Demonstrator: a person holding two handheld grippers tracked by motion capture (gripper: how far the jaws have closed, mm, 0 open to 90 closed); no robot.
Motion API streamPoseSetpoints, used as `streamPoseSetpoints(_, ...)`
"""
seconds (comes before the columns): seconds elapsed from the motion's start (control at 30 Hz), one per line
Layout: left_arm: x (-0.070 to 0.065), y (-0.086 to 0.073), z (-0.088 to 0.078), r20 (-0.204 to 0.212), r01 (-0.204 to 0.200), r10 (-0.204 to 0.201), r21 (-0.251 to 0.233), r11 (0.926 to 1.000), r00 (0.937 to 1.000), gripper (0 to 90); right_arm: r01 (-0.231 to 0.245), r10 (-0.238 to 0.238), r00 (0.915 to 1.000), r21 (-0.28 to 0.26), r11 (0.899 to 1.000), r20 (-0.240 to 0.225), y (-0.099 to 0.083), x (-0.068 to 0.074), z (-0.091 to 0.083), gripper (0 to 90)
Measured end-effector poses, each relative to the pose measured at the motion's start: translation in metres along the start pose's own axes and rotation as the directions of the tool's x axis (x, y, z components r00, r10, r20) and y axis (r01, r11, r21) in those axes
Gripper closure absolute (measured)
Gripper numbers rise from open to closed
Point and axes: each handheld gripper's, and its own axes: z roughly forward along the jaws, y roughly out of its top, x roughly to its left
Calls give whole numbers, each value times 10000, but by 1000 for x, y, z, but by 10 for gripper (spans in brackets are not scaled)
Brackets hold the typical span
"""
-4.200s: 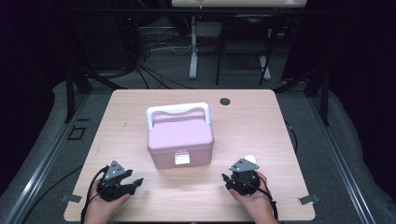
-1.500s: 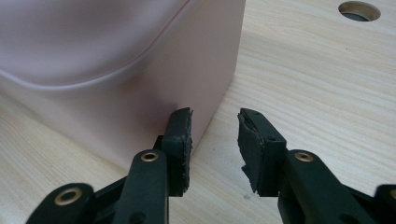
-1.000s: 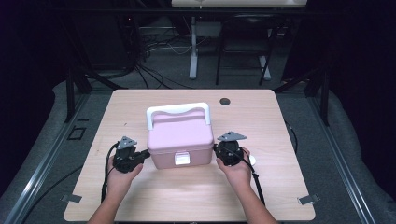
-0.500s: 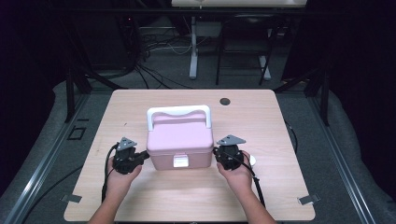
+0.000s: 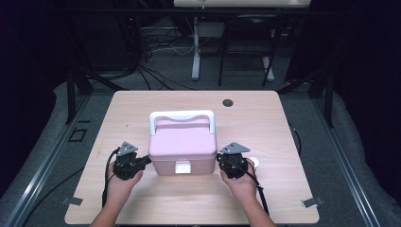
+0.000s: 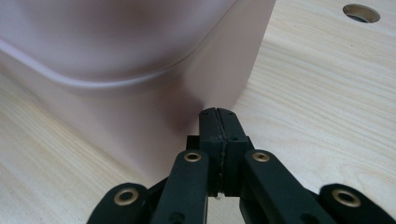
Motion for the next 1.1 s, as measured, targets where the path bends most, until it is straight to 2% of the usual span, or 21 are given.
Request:
streamPoseSetpoints(0.23, -2, -5, -3, 94, 149, -148, -100, 9998, 9998, 900, 277, -278, 9996, 152, 9995, 61, -4, 5, -6, 900)
streamPoseSetpoints(0.6, -5, -12, -11, 222, 111, -110, -44, 9999, 9997, 900, 383, -381, 9992, 319, 9988, -74, -13, 11, -12, 900)
streamPoseSetpoints(1.1, -15, -23, -23, 499, -15, 10, 90, 10000, 9988, 900, 628, -609, 9976, 610, 9962, -327, -23, 19, -31, 900)
